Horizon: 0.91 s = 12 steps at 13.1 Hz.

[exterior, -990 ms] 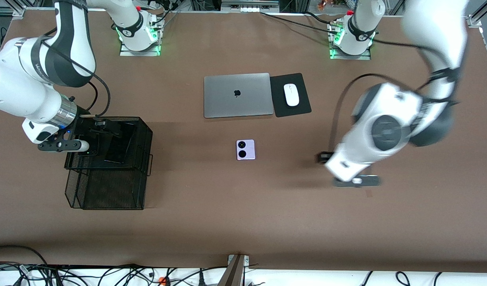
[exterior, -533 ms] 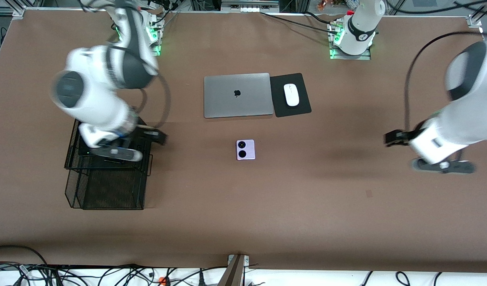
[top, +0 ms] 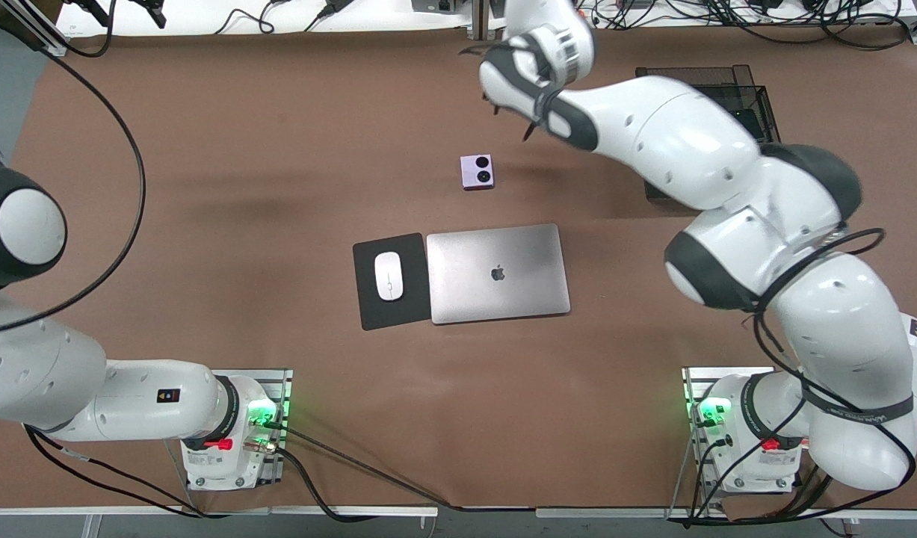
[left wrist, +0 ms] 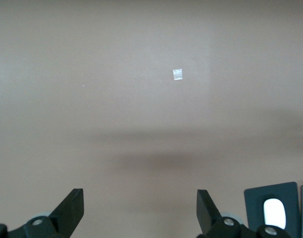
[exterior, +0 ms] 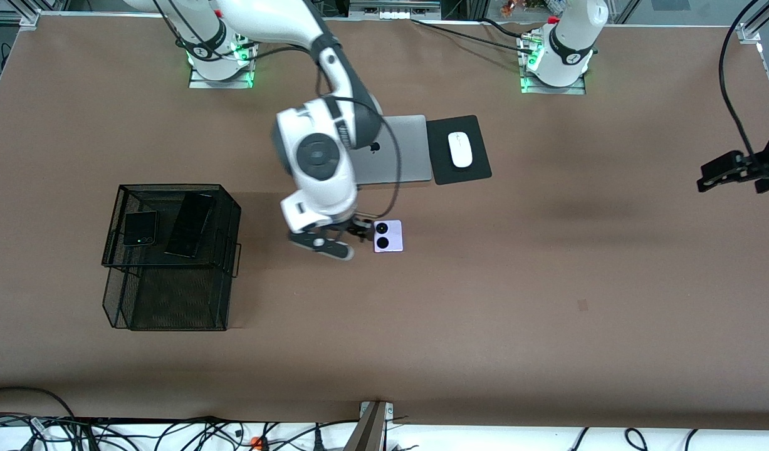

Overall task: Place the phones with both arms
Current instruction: 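Grasp the white phone with the right gripper while the left gripper returns to rest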

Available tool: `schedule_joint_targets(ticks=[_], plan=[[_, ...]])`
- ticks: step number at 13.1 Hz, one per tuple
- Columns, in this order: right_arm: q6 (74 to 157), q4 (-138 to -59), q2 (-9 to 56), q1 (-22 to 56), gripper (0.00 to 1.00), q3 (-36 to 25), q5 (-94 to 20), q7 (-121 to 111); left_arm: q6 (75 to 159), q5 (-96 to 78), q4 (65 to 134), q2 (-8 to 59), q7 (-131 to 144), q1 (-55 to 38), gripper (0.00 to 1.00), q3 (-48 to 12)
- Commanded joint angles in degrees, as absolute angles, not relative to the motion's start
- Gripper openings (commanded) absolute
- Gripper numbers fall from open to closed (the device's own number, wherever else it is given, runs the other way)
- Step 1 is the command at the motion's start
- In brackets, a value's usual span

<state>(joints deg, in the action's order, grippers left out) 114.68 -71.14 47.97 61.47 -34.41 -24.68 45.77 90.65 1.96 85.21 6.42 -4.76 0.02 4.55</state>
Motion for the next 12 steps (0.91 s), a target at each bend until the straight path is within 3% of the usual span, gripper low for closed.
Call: schedule_joint_targets(ticks=[1, 4, 12], plan=[[116.9, -67.9, 51.9, 64.1, 1.0, -34.6, -24.3, 48.3, 96.4, 3.7, 95.5, -1.6, -4.7, -3.2, 1.0, 6.2], [120.0, -67.9, 55.3, 66.4, 1.0, -34.5, -24.3, 48.3, 98.1, 3.8, 101.1, -6.1, -4.7, -3.6, 1.0, 6.2], [130.3, -68.5, 61.5, 67.1, 1.0, -33.3, -24.3, 44.5, 98.3, 3.8, 100.5, -5.8, -5.6, -4.6, 1.0, 7.9]])
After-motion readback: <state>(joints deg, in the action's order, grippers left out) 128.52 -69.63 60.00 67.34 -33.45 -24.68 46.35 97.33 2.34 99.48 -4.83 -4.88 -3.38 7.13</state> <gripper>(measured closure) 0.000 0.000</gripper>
